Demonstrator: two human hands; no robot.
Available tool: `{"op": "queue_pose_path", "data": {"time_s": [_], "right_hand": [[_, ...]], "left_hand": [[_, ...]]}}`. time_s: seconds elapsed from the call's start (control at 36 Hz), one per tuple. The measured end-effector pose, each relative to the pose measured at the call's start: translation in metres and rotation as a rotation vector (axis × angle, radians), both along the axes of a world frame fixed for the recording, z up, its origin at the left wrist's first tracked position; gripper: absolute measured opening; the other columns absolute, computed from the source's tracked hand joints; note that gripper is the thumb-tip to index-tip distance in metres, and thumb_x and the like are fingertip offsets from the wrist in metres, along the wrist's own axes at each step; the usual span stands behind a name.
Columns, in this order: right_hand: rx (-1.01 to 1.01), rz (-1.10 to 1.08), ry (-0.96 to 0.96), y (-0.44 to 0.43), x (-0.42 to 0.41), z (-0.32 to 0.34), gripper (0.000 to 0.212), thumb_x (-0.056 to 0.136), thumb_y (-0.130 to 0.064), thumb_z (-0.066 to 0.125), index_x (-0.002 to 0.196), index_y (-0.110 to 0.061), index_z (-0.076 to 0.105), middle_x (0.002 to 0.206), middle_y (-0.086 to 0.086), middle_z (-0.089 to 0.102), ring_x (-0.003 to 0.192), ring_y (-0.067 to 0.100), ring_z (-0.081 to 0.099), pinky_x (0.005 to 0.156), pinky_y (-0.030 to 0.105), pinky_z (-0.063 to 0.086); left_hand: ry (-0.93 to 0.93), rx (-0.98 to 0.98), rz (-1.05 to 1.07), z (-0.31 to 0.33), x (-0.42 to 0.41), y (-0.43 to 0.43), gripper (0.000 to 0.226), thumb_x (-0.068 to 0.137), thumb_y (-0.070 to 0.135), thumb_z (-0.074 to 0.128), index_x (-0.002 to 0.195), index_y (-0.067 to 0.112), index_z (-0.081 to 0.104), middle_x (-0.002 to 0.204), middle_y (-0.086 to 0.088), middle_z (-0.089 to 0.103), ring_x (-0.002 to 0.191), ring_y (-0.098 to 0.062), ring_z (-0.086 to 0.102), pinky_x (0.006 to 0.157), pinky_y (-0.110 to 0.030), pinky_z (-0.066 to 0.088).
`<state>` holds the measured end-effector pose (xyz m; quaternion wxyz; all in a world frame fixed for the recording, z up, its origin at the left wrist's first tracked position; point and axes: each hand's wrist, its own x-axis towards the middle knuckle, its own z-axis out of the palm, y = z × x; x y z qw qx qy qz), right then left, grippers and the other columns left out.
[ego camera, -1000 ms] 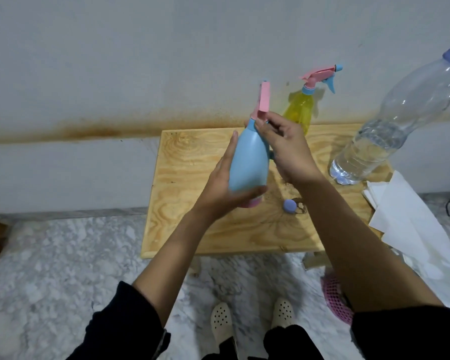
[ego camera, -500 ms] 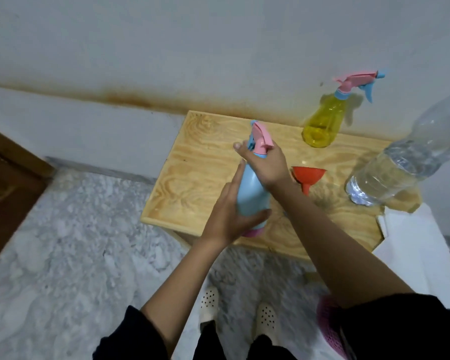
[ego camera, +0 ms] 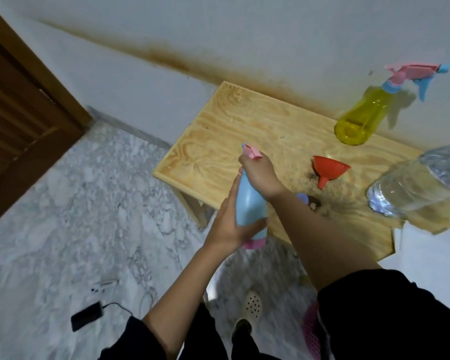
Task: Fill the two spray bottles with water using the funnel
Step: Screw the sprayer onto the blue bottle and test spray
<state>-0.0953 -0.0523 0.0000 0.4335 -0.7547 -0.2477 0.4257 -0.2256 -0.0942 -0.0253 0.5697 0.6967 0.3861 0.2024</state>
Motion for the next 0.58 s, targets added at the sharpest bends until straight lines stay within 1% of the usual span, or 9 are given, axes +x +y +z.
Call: {"op": "queue_pose_path", "data": {"time_s": [0.06,0.11,0.17,0.22,0.28,0.36,0.44,0.53,0.58], "right_hand": [[-0.026,0.014,-0.025,0.001,-0.002,-0.005,0.057,0.06,-0.045,0.044,0.103,-0.01,0.057,0.081,0.014,0.062,0.076,0.036,0.059,0.079,0.05,0.049],[-0.027,0.011,-0.027,0.0,-0.005,-0.005,0.055,0.056,-0.048,0.045,0.098,-0.014,0.059,0.088,0.015,0.065,0.082,0.038,0.062,0.083,0.052,0.049],[-0.031,0.011,-0.035,0.0,-0.006,-0.004,0.048,0.056,-0.048,0.048,0.088,-0.016,0.061,0.09,0.015,0.067,0.083,0.038,0.064,0.083,0.052,0.05],[-0.033,0.03,-0.036,-0.002,-0.007,-0.002,0.048,0.058,-0.045,0.051,0.088,-0.009,0.063,0.09,0.017,0.068,0.083,0.039,0.064,0.082,0.05,0.051],[-0.027,0.029,-0.028,-0.002,-0.008,0.0,0.045,0.062,-0.041,0.054,0.088,-0.005,0.063,0.083,0.017,0.068,0.076,0.038,0.064,0.078,0.049,0.051],[0.035,0.04,0.006,-0.003,-0.01,0.001,0.026,0.076,-0.033,0.056,0.095,-0.018,0.063,0.077,0.007,0.063,0.069,0.024,0.059,0.071,0.038,0.047],[0.055,0.053,0.042,-0.001,-0.013,0.0,0.045,0.077,-0.038,0.052,0.121,-0.029,0.054,0.09,0.001,0.06,0.078,0.019,0.06,0.076,0.036,0.047],[0.032,0.056,0.01,-0.001,-0.015,-0.003,0.045,0.07,-0.044,0.051,0.113,-0.031,0.054,0.084,-0.003,0.059,0.081,0.023,0.06,0.082,0.044,0.049],[0.03,0.041,-0.001,-0.002,-0.016,-0.003,0.047,0.068,-0.048,0.052,0.11,-0.028,0.057,0.085,-0.002,0.063,0.083,0.023,0.063,0.083,0.044,0.049]], "left_hand": [[-0.022,-0.019,0.018,-0.001,-0.001,-0.003,0.105,0.066,0.059,0.075,0.147,0.045,0.009,0.145,0.026,0.032,0.135,0.0,0.033,0.107,-0.046,0.038],[-0.042,-0.027,0.034,-0.002,-0.002,-0.004,0.104,0.067,0.054,0.077,0.148,0.043,0.012,0.147,0.019,0.036,0.135,-0.004,0.036,0.106,-0.047,0.039],[-0.046,-0.015,0.037,-0.001,-0.003,-0.002,0.099,0.068,0.047,0.077,0.145,0.048,0.014,0.141,0.026,0.04,0.131,-0.001,0.04,0.104,-0.043,0.042],[-0.033,0.008,0.031,0.0,-0.005,-0.002,0.093,0.068,0.044,0.075,0.135,0.062,0.014,0.131,0.04,0.041,0.125,0.006,0.043,0.101,-0.034,0.044],[-0.021,0.019,0.032,0.001,-0.006,-0.001,0.091,0.067,0.043,0.075,0.128,0.07,0.013,0.126,0.046,0.04,0.123,0.009,0.044,0.099,-0.03,0.044],[-0.022,0.028,0.033,-0.002,-0.007,-0.001,0.093,0.071,0.036,0.078,0.132,0.064,0.013,0.123,0.048,0.041,0.12,0.012,0.044,0.096,-0.021,0.043],[-0.027,0.026,0.036,-0.004,-0.009,-0.003,0.096,0.074,0.027,0.078,0.132,0.059,0.008,0.118,0.058,0.031,0.114,0.025,0.037,0.085,-0.002,0.036],[-0.011,0.033,0.049,-0.006,-0.011,-0.006,0.098,0.073,0.035,0.077,0.131,0.064,0.004,0.121,0.06,0.024,0.116,0.028,0.031,0.086,0.0,0.034],[0.005,0.035,0.061,-0.008,-0.012,-0.005,0.099,0.072,0.037,0.078,0.129,0.067,0.003,0.121,0.056,0.027,0.116,0.026,0.032,0.086,-0.004,0.035]]}}
